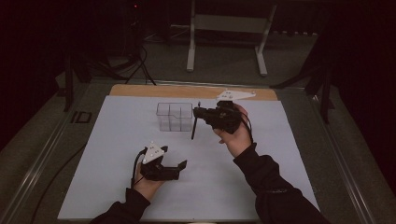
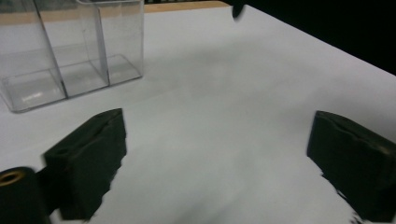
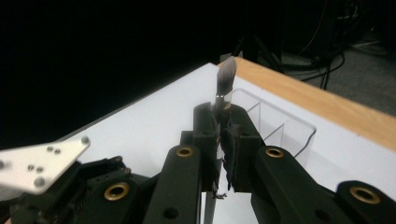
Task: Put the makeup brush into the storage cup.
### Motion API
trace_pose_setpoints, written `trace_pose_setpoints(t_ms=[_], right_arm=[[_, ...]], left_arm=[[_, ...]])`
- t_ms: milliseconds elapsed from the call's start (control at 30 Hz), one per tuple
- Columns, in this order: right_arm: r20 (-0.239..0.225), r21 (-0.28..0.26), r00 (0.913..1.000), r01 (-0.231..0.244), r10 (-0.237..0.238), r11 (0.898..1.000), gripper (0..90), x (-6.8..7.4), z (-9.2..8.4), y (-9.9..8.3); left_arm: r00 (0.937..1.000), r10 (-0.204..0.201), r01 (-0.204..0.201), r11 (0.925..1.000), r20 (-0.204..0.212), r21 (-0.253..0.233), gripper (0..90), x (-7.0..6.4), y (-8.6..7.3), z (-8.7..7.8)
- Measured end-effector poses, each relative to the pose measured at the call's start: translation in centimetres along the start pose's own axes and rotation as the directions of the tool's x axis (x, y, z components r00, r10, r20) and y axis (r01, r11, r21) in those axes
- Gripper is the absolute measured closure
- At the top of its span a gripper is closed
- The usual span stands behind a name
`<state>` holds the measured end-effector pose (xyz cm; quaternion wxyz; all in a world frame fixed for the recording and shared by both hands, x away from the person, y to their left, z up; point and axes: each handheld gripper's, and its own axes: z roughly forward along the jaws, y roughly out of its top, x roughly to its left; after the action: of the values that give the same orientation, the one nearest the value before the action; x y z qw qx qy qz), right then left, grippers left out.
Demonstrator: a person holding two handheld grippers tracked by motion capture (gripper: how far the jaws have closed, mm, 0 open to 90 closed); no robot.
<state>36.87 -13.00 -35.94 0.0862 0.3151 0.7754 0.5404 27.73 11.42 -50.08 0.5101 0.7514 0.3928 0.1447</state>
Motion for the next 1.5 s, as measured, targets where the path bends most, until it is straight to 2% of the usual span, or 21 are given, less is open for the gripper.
trace_pose_setpoints(t_ms=[167,233,400,467,633,733,900,1200,1367,1500], right_arm=[[0.015,-0.027,0.9997,0.020,-0.020,0.999,84.3,-0.1,-0.1,1.7],[0.017,-0.034,0.9997,0.020,-0.019,0.999,84.3,-0.2,0.0,2.3],[0.032,-0.039,0.9976,0.063,-0.062,0.997,84.3,-0.2,0.6,4.0],[0.038,-0.044,0.9963,0.079,-0.077,0.996,84.2,-0.2,0.9,4.6],[0.052,-0.042,0.9953,0.084,-0.082,0.996,84.3,-0.6,1.9,5.9],[0.063,-0.040,0.9929,0.103,-0.101,0.994,84.3,-0.9,2.4,6.6],[0.069,-0.040,0.9935,0.093,-0.090,0.995,84.3,-1.7,3.5,7.5],[0.079,-0.028,0.9941,0.077,-0.075,0.997,84.3,-2.6,6.2,8.5],[0.085,-0.009,0.9928,0.085,-0.084,0.996,84.2,-2.7,7.7,8.3],[0.091,0.008,0.9936,0.067,-0.067,0.998,84.3,-3.2,8.9,7.8]], left_arm=[[0.9994,0.013,-0.013,0.9999,0.032,-0.012,2.9,0.0,0.0,-0.1],[0.9990,-0.002,0.003,0.9999,0.045,-0.014,2.9,0.1,-0.1,-0.1],[0.9987,-0.016,0.016,0.9998,0.047,-0.006,2.9,0.4,-0.1,-0.1],[0.9989,-0.008,0.008,1.0000,0.045,0.001,2.9,0.4,-0.1,-0.1],[0.9985,-0.011,0.010,0.9999,0.054,0.010,2.9,0.4,-0.2,0.0],[0.9984,-0.015,0.014,0.9998,0.054,0.011,2.9,0.5,-0.2,0.0],[0.9989,-0.008,0.008,0.9999,0.047,0.006,2.9,0.5,-0.2,-0.1],[0.9987,-0.003,0.003,1.0000,0.050,0.008,2.9,0.6,-0.2,-0.2],[0.9988,0.001,-0.001,1.0000,0.050,0.004,2.9,0.6,-0.2,-0.3],[0.9987,0.001,-0.001,1.0000,0.051,0.004,2.9,0.7,-0.2,-0.3]])
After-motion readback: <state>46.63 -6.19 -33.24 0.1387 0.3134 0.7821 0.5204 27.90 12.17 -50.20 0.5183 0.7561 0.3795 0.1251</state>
